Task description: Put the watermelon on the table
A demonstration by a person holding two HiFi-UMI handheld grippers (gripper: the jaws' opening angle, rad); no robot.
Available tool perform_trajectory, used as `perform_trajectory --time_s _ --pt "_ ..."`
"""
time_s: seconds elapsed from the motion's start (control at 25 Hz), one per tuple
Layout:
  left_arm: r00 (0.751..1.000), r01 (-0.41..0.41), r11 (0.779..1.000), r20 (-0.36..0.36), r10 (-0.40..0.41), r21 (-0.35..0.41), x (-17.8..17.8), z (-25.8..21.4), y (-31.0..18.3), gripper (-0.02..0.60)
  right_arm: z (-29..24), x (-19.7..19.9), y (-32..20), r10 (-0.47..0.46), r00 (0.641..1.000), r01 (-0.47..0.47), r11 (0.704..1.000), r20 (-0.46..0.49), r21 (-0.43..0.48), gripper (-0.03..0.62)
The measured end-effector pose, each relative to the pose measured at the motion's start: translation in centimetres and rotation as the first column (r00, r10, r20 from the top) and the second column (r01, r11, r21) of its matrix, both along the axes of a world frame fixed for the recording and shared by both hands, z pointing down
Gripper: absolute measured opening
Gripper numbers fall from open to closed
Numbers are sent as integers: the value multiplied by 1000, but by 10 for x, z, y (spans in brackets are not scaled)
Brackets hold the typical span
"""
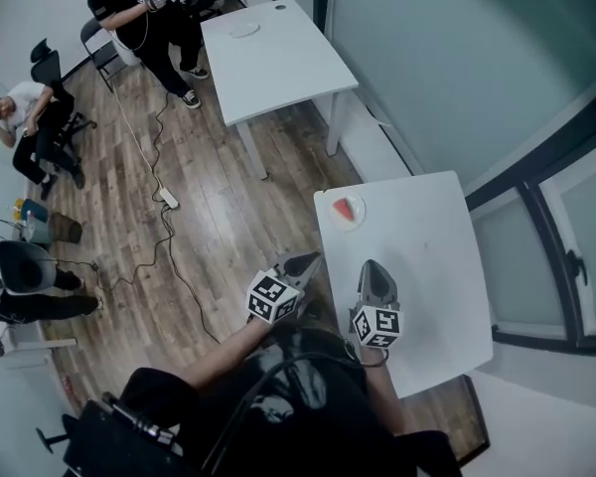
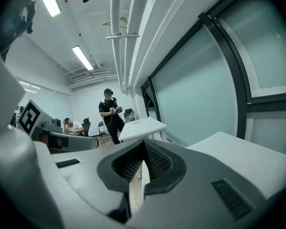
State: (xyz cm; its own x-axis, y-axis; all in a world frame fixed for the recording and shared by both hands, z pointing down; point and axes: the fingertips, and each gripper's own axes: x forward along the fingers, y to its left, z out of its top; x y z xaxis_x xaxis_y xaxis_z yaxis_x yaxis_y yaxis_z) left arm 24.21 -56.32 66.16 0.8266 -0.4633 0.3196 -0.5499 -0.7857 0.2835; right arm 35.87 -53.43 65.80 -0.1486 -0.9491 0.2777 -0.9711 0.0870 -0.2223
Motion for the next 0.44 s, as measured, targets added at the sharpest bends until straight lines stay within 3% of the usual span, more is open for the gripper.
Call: perform_trajectory --time_s 0.24,0.44 --pt "1000 -22 1000 -4 22 19 6 -8 12 5 4 1 12 -13 1000 14 1000 24 -11 12" --pt "1000 -15 1000 -2 15 -11 3 -1 16 6 8 6 14 -2 999 3 1000 51 -26 12"
